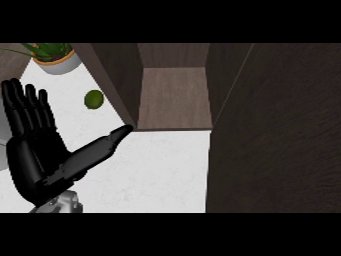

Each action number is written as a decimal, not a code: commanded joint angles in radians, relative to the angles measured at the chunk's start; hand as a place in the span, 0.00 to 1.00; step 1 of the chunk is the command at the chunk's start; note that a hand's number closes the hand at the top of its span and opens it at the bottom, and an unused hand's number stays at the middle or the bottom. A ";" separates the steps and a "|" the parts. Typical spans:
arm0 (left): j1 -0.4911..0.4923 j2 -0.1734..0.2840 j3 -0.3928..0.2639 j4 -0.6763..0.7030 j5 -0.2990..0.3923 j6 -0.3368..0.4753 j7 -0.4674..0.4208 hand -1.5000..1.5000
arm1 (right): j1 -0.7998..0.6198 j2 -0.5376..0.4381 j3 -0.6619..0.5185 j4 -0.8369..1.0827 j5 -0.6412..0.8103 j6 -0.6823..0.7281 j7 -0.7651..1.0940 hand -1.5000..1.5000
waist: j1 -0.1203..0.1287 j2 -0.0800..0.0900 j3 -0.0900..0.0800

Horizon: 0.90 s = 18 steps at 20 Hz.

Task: Pick up the wine, place it into the cabinet and close the cabinet

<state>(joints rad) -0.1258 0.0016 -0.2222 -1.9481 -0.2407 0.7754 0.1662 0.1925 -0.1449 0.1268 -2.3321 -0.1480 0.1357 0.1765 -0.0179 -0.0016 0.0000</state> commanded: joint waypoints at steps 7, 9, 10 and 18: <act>-0.184 -0.002 -0.173 0.028 -0.253 0.233 0.294 0.00 | -0.018 0.011 0.023 -0.180 -0.023 -0.041 0.216 0.00 | 0.013 0.000 0.001; -0.127 -0.002 -0.233 -0.041 -0.362 0.256 0.378 0.00 | -0.031 -0.007 -0.007 -0.169 -0.054 -0.021 0.220 0.00 | 0.018 -0.002 0.001; -0.224 -0.002 -0.206 0.050 -0.343 0.288 0.377 0.00 | -0.075 -0.012 -0.025 -0.211 -0.055 -0.042 0.275 0.00 | 0.013 0.000 0.001; -0.246 -0.002 -0.146 -0.068 -0.528 0.213 0.598 0.00 | -0.084 0.031 0.029 -0.183 0.037 -0.070 0.272 0.00 | 0.020 -0.004 0.002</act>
<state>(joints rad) -0.3327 0.0007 -0.3964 -1.9444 -0.6396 1.0023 0.5976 0.0842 -0.1168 0.1624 -2.4555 -0.1130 0.0672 0.4399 -0.0018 -0.0028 0.0005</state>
